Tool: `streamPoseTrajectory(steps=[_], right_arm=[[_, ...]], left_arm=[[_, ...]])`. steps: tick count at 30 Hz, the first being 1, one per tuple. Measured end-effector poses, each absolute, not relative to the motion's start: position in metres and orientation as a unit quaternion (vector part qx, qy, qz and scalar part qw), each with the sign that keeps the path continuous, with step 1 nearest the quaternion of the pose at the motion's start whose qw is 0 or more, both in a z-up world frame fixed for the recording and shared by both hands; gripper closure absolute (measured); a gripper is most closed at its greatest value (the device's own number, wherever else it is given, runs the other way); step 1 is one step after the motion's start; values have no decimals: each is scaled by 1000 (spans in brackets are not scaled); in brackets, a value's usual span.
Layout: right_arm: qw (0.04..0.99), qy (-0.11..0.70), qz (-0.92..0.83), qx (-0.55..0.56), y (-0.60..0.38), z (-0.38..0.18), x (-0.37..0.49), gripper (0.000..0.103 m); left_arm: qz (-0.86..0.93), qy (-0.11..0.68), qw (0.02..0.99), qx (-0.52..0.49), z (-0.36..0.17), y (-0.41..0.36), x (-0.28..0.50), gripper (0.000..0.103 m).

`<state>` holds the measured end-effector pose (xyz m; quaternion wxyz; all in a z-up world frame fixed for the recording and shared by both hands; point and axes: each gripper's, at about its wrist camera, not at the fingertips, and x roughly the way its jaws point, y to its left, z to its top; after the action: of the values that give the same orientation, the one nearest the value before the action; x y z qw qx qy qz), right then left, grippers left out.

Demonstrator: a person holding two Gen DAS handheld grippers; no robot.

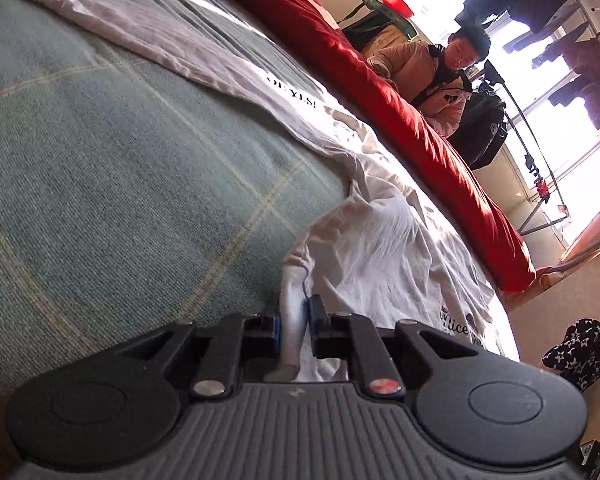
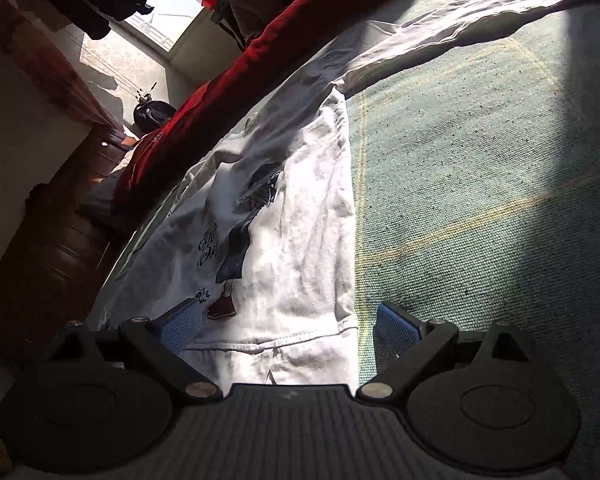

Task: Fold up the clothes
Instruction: 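Grasp the shirt hem with the left gripper while the right gripper grasps the hem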

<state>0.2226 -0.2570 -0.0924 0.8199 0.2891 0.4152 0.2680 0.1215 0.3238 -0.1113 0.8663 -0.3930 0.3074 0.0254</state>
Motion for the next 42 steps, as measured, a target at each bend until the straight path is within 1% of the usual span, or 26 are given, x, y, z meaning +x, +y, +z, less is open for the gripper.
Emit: streamPoseTrajectory(steps=[4, 5, 6, 8, 11, 15, 18, 19, 23, 24, 25, 26, 27, 28, 29, 30, 34, 39, 42], right_arm=[[810, 427, 278, 292, -252, -94, 230, 6], [806, 431, 288, 287, -253, -94, 225, 6], [802, 435, 297, 282, -253, -93, 221, 6], [793, 441, 314, 278, -256, -94, 214, 7], [783, 435, 325, 302, -262, -100, 217, 7], [781, 428, 328, 316, -251, -101, 242, 7], [783, 434, 325, 305, -243, -96, 247, 8], [781, 436, 327, 303, -243, -96, 246, 13], [767, 443, 346, 310, -252, -103, 229, 22], [767, 442, 345, 311, -253, -106, 230, 25], [768, 443, 340, 312, -254, -108, 233, 33], [769, 445, 334, 315, -254, -109, 236, 37], [771, 447, 325, 317, -253, -110, 241, 48], [775, 449, 313, 316, -253, -110, 244, 65], [777, 451, 304, 315, -252, -110, 245, 76], [779, 452, 297, 315, -252, -110, 245, 94], [782, 435, 305, 326, -255, -98, 238, 95], [785, 393, 355, 322, -258, -52, 225, 97], [787, 375, 374, 315, -261, -27, 218, 98]], left_arm=[[-4, 317, 859, -401, -111, 324, 116, 91], [-11, 319, 860, -398, -111, 324, 112, 87], [-12, 319, 860, -397, -112, 325, 109, 87], [-11, 319, 855, -408, -115, 331, 109, 86], [-4, 318, 855, -409, -113, 333, 119, 86], [-15, 329, 853, -404, -109, 327, 137, 77], [-30, 340, 850, -402, -107, 321, 135, 75], [-36, 343, 850, -398, -107, 319, 131, 74], [-46, 336, 842, -419, -115, 323, 120, 75], [-41, 337, 840, -424, -116, 323, 123, 81], [-32, 338, 840, -423, -115, 323, 126, 85], [-19, 340, 844, -415, -113, 320, 129, 90], [-5, 341, 847, -408, -111, 317, 132, 92], [5, 342, 853, -395, -106, 313, 133, 94], [15, 342, 859, -382, -101, 308, 133, 96], [17, 338, 864, -371, -95, 305, 131, 99], [8, 309, 883, -353, -61, 300, 117, 101], [-12, 264, 904, -336, -10, 301, 93, 102], [-18, 279, 898, -340, -14, 302, 89, 102]])
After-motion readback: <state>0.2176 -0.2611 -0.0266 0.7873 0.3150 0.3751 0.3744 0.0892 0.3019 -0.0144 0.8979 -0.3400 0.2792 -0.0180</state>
